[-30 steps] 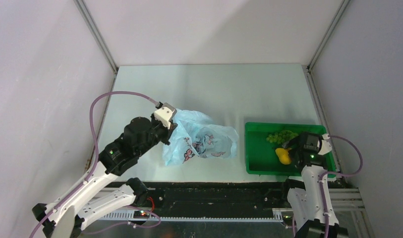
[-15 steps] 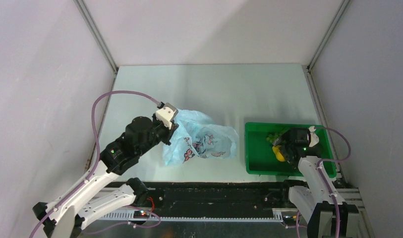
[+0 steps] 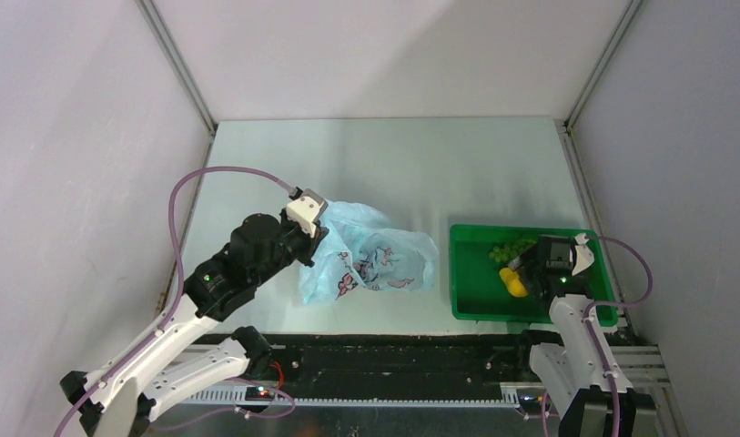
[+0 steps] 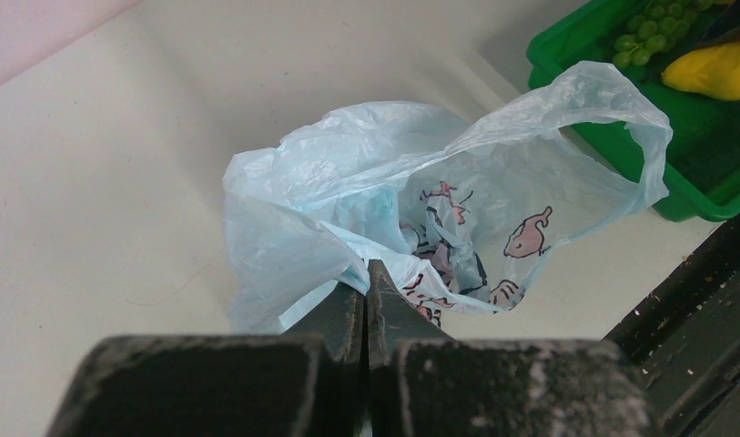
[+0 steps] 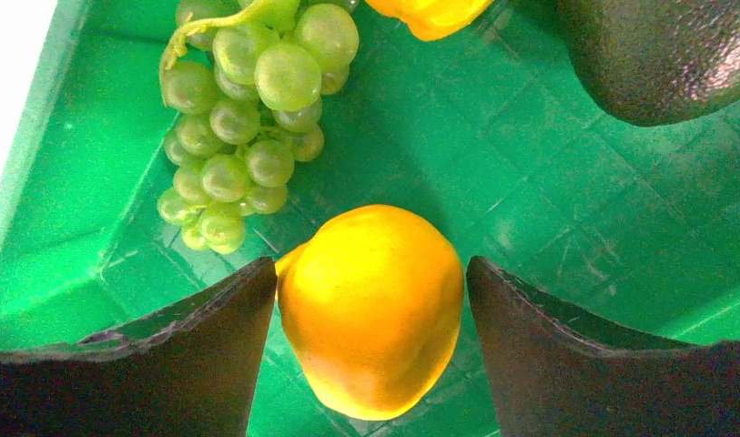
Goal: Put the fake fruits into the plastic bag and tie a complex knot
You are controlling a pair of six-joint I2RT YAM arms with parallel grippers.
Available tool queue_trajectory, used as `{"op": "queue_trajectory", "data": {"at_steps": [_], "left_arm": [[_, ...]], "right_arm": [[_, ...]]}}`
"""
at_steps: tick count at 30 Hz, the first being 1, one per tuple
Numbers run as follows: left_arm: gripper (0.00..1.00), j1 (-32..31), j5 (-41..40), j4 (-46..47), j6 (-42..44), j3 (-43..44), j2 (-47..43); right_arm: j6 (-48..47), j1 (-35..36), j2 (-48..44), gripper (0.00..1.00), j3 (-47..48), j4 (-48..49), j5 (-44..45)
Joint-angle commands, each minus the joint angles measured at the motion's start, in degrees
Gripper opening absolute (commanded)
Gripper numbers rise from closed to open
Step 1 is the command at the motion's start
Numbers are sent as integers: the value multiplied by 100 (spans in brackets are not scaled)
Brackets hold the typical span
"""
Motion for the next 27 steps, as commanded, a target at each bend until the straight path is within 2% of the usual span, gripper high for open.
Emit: {"op": "queue_trajectory", "data": {"at_steps": [1,3,8,10,15,19,27], "left_arm": [[0,28,102,190,-90,-79,-25],[0,25,115,188,-90,-74,-24],[0,26,129,195,-90,-74,-25],[0,28,123,199,-95,-76,-24],[0,27,137,191,-96,-74,-17],[0,26,149,192,-97,-81,-10],[0,27,146,184,-99,-72,83]], "right_arm": [[-112,-11,24,81,-82,69,-49],[-122,-10,23,78,-102,78,-87],[-176,-1,-183,53,-103,83,-102],[-197,3,-305,47,-102,74,-124],[-403,81,-709,39,-133,170,-296],[-532,263,-1186,37,-139,273,-397],[-937,1498,-2800,36,-127,800,178]]}}
